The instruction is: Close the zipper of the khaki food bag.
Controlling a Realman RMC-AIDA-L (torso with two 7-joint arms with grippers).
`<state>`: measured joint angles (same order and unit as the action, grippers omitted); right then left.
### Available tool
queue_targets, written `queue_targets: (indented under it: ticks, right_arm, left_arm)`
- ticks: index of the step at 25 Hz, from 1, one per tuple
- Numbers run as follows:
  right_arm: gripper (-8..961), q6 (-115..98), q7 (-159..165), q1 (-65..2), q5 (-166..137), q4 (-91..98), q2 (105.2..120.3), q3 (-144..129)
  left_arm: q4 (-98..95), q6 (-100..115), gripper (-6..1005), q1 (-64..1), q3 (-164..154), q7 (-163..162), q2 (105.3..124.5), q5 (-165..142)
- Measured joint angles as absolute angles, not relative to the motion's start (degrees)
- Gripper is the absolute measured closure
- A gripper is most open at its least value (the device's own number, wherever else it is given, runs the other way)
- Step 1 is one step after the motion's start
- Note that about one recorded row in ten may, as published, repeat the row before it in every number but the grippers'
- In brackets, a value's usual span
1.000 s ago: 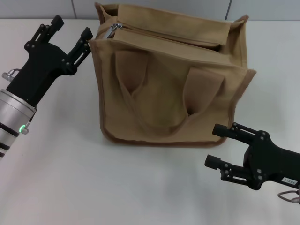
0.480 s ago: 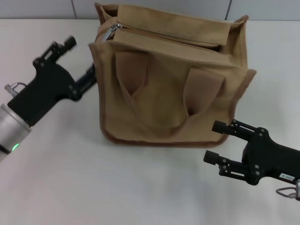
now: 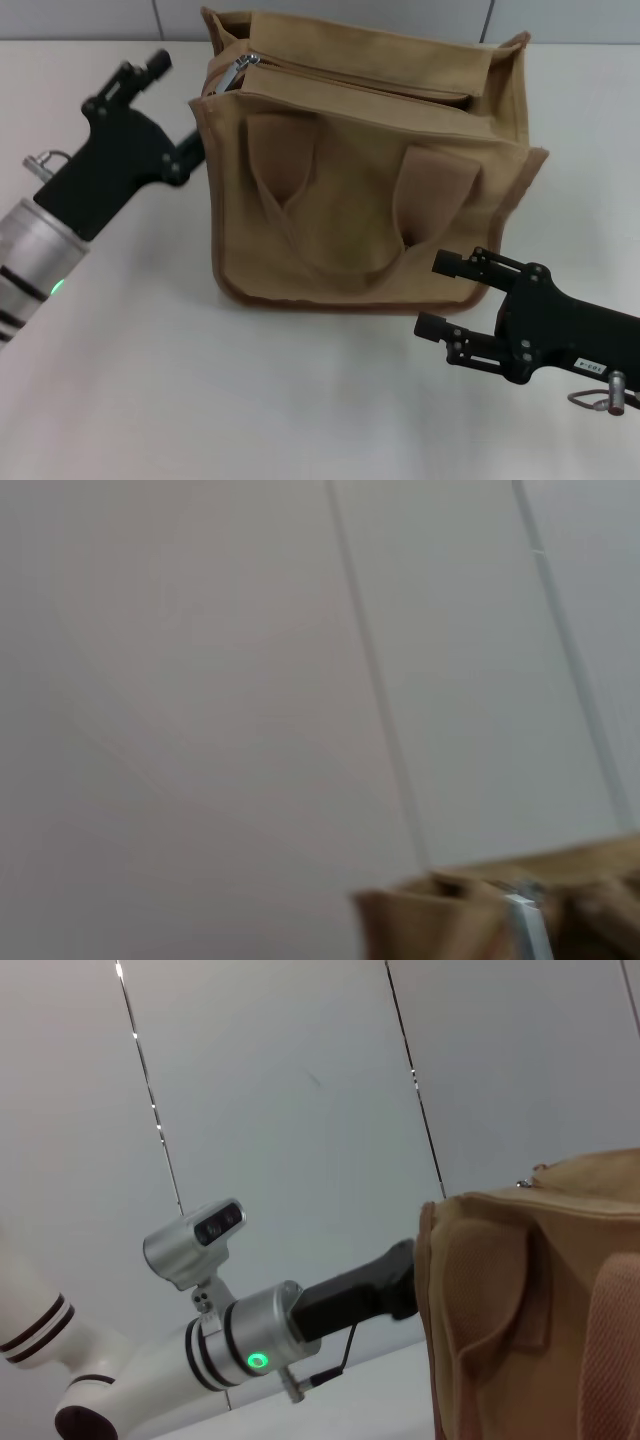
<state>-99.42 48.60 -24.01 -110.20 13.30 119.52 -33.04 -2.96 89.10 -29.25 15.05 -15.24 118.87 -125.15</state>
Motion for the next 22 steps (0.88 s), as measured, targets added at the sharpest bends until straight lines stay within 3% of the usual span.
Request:
queue_targets:
  ticks: [22]
  right_arm:
    - [192, -99.11, 48.6, -24.21, -109.96, 12.48, 119.62, -31.63]
  left_arm:
    - [5.89, 87.2, 262, -28.24, 23.87, -8.88, 118.69, -125.07]
